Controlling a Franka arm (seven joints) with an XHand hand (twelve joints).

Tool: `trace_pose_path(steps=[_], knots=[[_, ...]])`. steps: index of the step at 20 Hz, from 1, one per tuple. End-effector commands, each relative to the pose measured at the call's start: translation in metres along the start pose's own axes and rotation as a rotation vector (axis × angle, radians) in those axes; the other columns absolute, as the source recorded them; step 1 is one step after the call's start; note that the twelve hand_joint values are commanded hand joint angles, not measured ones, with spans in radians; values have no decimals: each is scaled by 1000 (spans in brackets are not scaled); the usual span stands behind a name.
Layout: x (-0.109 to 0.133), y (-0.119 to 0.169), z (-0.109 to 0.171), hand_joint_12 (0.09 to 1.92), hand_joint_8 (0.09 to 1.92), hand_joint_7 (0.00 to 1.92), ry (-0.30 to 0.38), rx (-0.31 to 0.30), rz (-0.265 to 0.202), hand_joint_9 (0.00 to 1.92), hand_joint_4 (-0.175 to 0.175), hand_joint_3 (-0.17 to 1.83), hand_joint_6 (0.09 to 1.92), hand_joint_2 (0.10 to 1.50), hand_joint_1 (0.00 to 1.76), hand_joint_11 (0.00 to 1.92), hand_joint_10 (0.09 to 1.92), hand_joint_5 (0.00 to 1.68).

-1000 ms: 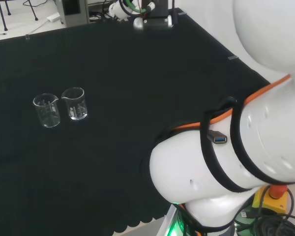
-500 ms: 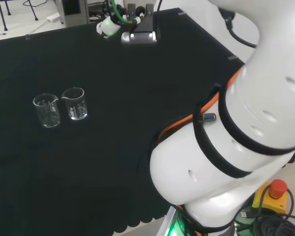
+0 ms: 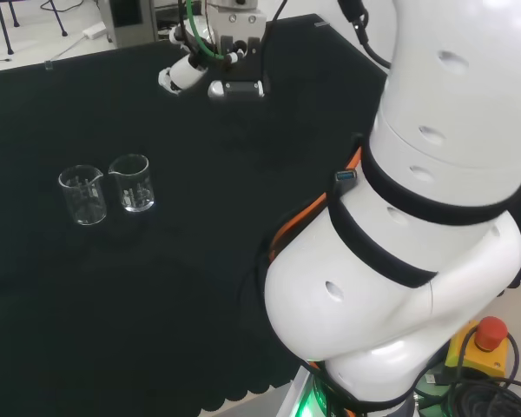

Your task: Pick up the beaker on the right.

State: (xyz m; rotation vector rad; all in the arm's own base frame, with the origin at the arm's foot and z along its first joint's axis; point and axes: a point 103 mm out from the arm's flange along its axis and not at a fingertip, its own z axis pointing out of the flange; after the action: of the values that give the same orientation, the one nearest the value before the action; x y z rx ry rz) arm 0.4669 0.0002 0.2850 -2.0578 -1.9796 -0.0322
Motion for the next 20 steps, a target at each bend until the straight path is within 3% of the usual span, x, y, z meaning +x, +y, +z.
trace_pose_path(steps=[1,5,9,14,20], knots=[[-21,39,26,1144,613,239,126,10,-69,344,-33,669,87,683,739,0,697,320],[-29,51,44,1173,620,260,146,47,-104,367,-36,663,87,669,742,0,696,329],[-65,65,48,1183,619,263,186,87,-125,373,-37,651,87,638,735,0,692,331],[-43,70,81,1188,618,263,200,108,-153,381,-38,639,87,608,732,0,690,332],[-38,70,101,1192,618,265,236,122,-219,392,-40,622,87,576,689,0,686,333]])
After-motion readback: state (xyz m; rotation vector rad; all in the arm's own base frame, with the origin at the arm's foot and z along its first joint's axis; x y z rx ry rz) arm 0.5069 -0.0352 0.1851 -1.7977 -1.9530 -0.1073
